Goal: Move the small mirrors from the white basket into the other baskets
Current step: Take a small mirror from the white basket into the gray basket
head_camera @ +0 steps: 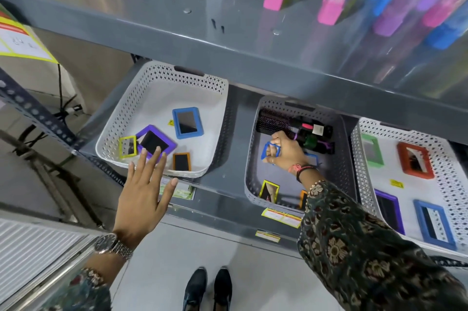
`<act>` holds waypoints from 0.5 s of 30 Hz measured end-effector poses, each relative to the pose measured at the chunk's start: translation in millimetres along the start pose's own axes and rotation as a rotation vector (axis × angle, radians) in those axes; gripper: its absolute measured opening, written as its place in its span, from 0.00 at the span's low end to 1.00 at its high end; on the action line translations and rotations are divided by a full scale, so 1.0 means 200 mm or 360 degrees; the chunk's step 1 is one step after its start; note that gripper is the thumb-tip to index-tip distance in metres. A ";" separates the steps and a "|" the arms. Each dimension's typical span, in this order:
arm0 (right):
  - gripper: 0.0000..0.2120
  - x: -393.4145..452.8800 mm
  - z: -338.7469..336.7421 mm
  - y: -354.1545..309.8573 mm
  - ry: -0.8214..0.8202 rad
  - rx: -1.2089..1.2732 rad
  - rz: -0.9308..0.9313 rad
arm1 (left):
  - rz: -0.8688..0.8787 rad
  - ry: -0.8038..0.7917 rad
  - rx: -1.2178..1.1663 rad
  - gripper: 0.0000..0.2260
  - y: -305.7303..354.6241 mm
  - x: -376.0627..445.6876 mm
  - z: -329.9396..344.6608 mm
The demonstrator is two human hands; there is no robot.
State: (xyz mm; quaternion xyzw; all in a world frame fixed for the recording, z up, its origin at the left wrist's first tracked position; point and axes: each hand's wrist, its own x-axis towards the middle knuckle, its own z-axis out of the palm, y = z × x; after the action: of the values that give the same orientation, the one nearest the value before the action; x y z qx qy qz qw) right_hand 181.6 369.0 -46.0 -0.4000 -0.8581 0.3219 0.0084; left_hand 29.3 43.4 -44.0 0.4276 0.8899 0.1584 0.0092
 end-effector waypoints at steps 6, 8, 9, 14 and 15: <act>0.36 0.01 -0.04 -0.03 0.0000 0.0082 -0.0019 | 0.0011 -0.0009 -0.0006 0.29 0.00 0.00 -0.01; 0.32 0.01 -0.07 -0.10 0.0094 0.0160 -0.0082 | 0.0016 0.0001 -0.0001 0.29 -0.02 -0.01 -0.01; 0.29 0.02 -0.07 -0.16 0.0155 0.0190 -0.0145 | 0.0000 0.0013 0.0000 0.29 -0.04 -0.02 -0.02; 0.16 0.01 -0.06 -0.52 0.0249 0.0173 -0.0609 | -0.0126 0.0063 -0.0081 0.29 -0.10 -0.05 -0.04; 0.15 0.00 -0.03 -0.60 0.0198 0.0122 -0.0731 | -0.0140 0.0066 -0.0085 0.29 -0.11 -0.05 -0.04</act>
State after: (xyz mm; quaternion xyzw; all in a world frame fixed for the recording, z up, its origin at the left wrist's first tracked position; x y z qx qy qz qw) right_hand 101.3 315.4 26.3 -0.2126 -0.9116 0.3186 0.1493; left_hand 17.8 20.7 -43.3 0.3844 0.9033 0.1902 0.0091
